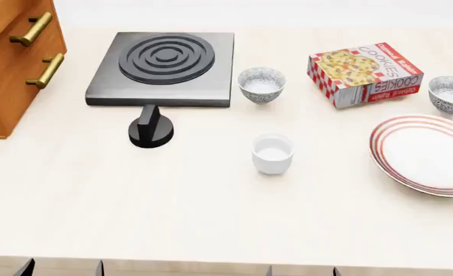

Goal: Pick the akita bowl next to the plate and place it on the plate.

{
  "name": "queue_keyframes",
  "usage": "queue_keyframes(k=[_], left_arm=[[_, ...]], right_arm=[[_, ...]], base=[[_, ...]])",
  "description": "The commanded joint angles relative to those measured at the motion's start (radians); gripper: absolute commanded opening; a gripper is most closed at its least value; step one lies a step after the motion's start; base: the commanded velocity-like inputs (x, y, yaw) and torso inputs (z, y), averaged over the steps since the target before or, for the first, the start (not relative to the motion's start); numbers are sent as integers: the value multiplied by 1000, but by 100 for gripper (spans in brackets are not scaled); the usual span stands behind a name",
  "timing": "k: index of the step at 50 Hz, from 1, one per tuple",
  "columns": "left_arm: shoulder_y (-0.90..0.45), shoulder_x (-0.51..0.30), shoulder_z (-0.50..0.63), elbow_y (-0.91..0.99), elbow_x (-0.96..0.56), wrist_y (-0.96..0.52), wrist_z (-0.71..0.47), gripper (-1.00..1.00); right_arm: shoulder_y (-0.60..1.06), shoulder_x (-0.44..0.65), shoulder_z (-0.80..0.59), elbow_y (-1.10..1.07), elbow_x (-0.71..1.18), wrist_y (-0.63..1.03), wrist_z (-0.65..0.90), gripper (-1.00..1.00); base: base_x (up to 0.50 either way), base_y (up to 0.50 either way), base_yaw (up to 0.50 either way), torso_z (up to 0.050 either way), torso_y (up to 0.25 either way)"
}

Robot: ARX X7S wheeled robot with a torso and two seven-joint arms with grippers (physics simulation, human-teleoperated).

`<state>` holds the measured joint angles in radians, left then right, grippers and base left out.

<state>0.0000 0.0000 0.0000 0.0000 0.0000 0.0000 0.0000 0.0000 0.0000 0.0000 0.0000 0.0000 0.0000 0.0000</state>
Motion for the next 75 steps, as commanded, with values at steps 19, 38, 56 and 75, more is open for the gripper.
queue_keyframes(k=[19, 38, 56, 75], left_arm=[[3, -62, 64, 20, -87, -27, -47, 100], [-34, -121, -12, 296, -313, -315, -72, 100], [-214, -203, -368, 184, -591, -413, -120, 100], [-196, -199, -350, 119, -512, -291, -103, 100]], right_arm=[[10, 60, -65, 15, 62, -12, 63, 100], [11, 102, -120, -363, 70, 275, 96, 100], [209, 72, -43, -747, 276, 660, 111, 100], [233, 95, 7, -754, 343, 655, 139, 100]], base=[[0, 0, 0, 0, 0], [0, 0, 0, 0, 0], [0, 0, 0, 0, 0], [0, -130, 0, 0, 0]])
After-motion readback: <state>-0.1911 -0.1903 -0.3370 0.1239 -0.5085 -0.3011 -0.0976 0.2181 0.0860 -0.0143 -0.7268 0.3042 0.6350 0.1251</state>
